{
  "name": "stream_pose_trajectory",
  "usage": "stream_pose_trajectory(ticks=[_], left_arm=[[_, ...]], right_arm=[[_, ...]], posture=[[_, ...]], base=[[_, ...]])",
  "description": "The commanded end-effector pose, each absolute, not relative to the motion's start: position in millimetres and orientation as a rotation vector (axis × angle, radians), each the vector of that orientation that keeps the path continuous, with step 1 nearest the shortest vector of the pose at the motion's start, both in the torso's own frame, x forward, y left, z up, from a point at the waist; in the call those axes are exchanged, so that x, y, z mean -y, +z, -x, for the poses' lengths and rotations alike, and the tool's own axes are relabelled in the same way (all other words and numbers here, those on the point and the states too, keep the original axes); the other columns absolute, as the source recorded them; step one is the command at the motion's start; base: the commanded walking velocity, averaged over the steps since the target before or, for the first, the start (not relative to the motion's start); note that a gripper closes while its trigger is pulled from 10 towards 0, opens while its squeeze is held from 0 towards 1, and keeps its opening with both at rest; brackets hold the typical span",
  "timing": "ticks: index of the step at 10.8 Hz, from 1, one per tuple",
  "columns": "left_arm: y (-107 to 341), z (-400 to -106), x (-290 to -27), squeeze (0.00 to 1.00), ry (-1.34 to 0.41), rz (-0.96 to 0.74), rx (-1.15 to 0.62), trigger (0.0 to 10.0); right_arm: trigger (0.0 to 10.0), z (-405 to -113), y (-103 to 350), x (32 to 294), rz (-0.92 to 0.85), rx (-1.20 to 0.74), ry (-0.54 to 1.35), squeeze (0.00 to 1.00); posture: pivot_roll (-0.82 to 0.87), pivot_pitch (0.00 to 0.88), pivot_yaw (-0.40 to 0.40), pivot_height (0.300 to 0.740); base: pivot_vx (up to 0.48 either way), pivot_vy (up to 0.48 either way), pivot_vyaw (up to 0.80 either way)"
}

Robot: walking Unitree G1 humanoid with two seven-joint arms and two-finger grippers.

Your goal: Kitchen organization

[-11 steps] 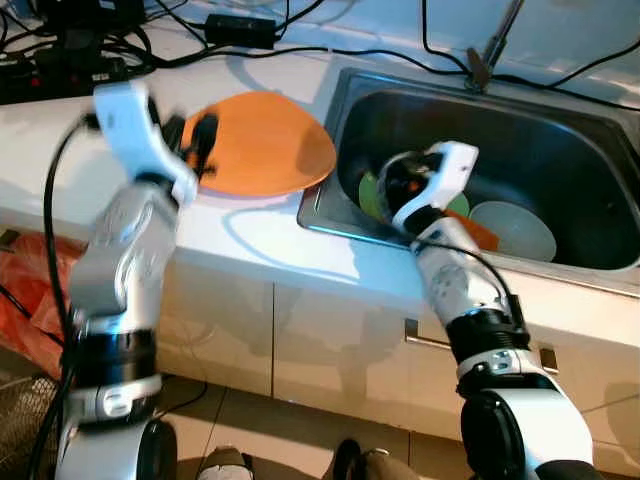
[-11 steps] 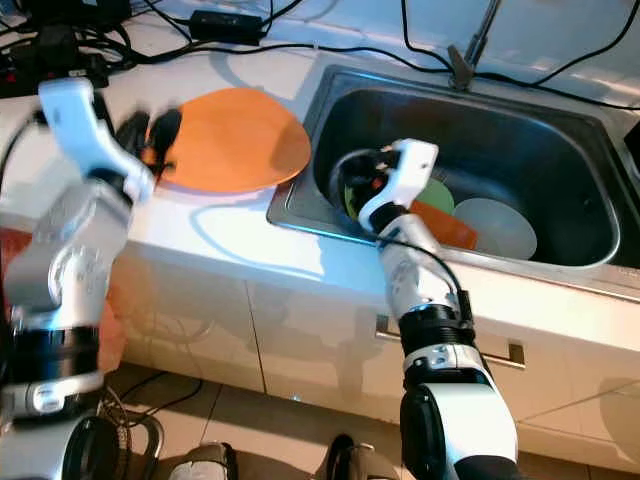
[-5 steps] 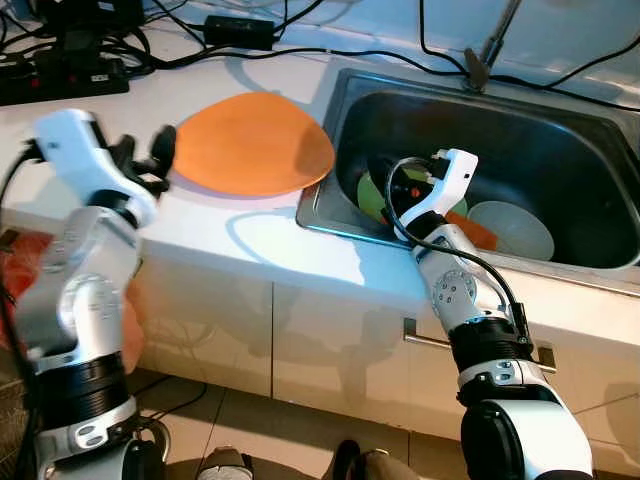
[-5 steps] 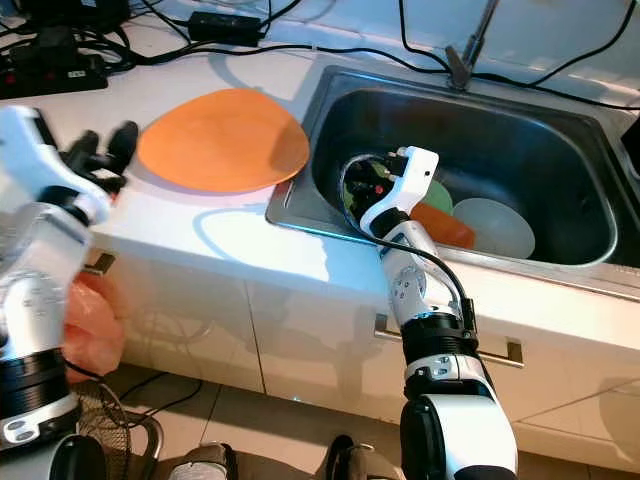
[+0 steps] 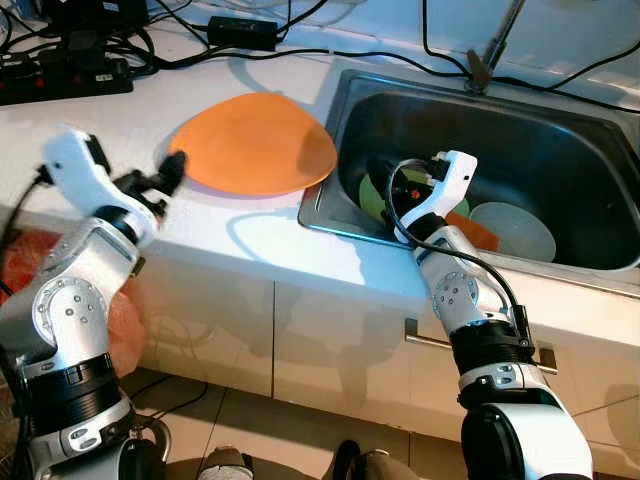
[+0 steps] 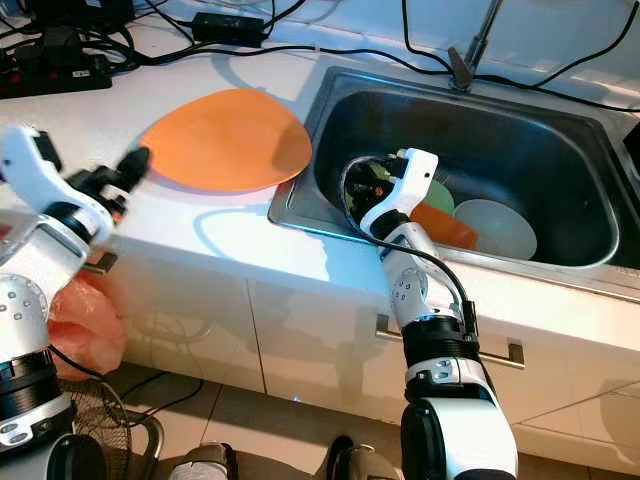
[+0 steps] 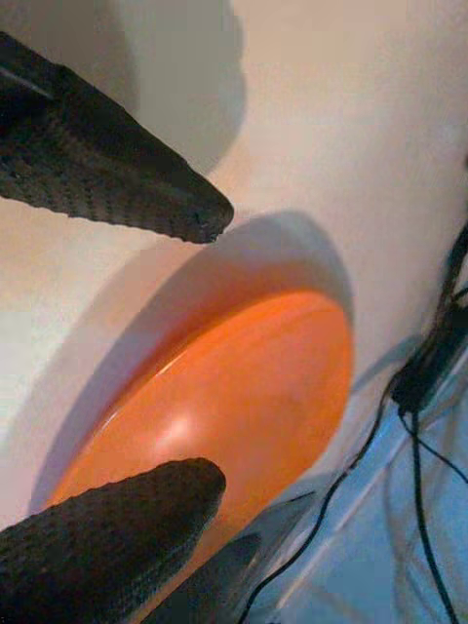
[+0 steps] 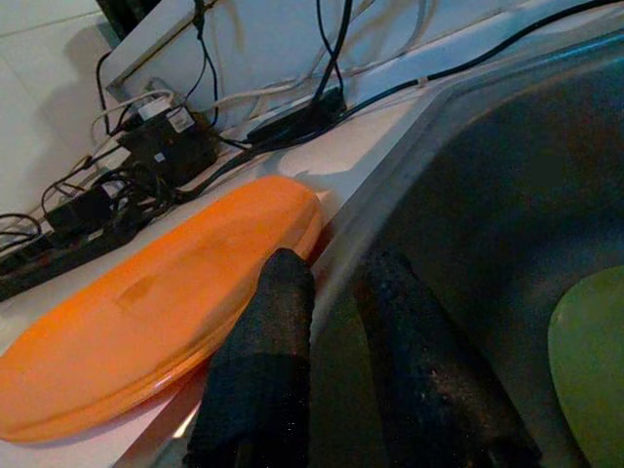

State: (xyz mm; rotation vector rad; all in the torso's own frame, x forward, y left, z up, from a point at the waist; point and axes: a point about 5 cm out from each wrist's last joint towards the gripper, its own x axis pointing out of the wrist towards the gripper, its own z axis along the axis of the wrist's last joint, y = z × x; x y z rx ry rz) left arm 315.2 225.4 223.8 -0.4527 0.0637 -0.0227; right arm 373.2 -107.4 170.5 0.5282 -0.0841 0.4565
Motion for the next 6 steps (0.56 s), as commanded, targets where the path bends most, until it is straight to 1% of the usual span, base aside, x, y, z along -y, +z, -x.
stream_pose_trajectory(ticks=[1,2,3,5,6], left_arm=[[229.3,-316.0,-220.5,0.0,-0.063,0.49,-0.07,10.0],[236.7,-319.9,-213.8,0.0,-0.143,0.543,-0.102,10.0],[238.8,-321.7,-212.5,0.0,-0.166,0.558,-0.125,10.0],[240.7,-325.7,-217.9,0.0,-0.125,0.622,-0.159,10.0],[241.4,-325.5,-219.5,0.0,-0.113,0.621,-0.165,10.0]], right_arm=[[10.0,-371.8,170.2,109.4,-0.529,0.085,0.455,0.0],[10.0,-371.5,170.3,108.0,-0.528,0.082,0.458,0.0],[10.0,-371.2,170.7,107.9,-0.529,0.082,0.46,0.0],[10.0,-370.6,170.3,110.4,-0.528,0.082,0.453,0.0],[10.0,-370.5,170.4,110.6,-0.528,0.082,0.452,0.0]], posture=[[0.13,0.119,-0.065,0.74],[0.13,0.121,-0.062,0.74],[0.13,0.122,-0.06,0.74],[0.12,0.126,-0.056,0.74],[0.12,0.127,-0.056,0.74]], base=[[0.0,0.0,0.0],[0.0,0.0,0.0],[0.0,0.0,0.0],[0.0,0.0,0.0],[0.0,0.0,0.0]])
